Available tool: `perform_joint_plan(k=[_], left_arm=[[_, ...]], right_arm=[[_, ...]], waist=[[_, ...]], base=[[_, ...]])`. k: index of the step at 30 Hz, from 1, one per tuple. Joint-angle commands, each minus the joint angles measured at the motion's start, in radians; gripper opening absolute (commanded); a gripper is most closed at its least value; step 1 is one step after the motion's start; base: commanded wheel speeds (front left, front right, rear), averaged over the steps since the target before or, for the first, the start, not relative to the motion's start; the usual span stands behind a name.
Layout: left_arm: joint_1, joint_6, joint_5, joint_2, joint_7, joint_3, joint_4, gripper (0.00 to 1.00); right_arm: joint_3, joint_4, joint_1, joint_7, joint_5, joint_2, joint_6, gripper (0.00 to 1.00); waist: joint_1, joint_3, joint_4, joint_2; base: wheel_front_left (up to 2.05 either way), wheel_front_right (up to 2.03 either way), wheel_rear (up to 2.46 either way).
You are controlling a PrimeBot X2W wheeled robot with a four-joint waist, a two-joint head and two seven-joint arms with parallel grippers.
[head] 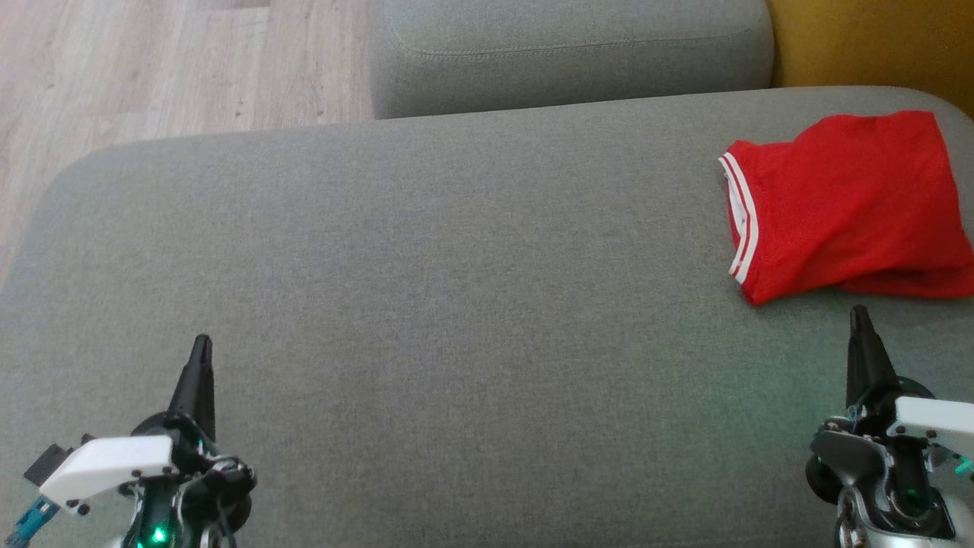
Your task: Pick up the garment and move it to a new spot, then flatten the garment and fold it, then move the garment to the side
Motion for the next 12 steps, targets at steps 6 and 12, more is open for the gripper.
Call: perform_joint_plan(k=[6,12], left_arm=[[-0.057,-0.007,-0.004,0.008,0.008,0.036,-0.038,0.00],[-0.057,-0.007,-0.004,0.008,0.008,0.036,-0.038,0.00]], right_arm=[[0.021,-0.039,-0.021,0.003,0.007,-0.004,0.008,0.00],[0.021,-0.039,-0.021,0.003,0.007,-0.004,0.008,0.00]], waist=[[0.0000,0.000,0.000,0.0000],[0.0000,0.000,0.000,0.0000]], base=[[0.00,0.00,0.00],[0.00,0.00,0.00]])
